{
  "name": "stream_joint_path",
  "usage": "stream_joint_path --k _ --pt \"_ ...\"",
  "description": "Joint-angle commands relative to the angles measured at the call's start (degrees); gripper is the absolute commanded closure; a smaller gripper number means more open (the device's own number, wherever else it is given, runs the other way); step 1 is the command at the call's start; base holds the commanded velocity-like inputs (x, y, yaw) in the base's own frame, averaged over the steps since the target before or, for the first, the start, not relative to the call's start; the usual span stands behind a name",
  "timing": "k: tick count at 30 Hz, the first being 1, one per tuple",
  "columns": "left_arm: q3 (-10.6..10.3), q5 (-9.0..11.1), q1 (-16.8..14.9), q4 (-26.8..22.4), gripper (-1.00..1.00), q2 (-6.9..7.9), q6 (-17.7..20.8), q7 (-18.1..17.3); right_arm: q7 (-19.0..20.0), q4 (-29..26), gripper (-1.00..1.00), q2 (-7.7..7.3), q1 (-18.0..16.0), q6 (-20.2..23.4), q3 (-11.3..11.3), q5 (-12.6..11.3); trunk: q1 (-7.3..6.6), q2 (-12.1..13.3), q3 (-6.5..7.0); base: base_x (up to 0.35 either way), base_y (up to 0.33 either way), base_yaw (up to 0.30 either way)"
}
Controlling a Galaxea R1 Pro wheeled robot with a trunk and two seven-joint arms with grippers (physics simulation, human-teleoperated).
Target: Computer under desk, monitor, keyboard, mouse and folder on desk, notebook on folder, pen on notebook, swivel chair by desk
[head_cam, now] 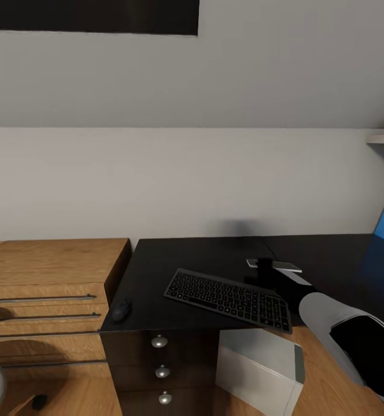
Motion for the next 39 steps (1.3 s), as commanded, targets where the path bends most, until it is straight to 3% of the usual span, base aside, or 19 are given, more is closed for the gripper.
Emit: stream_joint_path --k 1,39 --pt "0.1 0.6 0.0 0.0 -1.0 -0.06 0.1 -0.6 -0.2 -0.1 1.0 -0.06 0.0 0.1 0.3 -0.2 0.22 -0.4 -0.23 0.0 0.0 0.0" --pt "0.4 0.4 0.0 0.3 -1.0 0.14 0.0 -0.7 -0.2 -0.1 1.0 -0.16 0.0 0.2 0.3 -0.2 0.22 -0.4 -0.23 0.056 0.0 0.0"
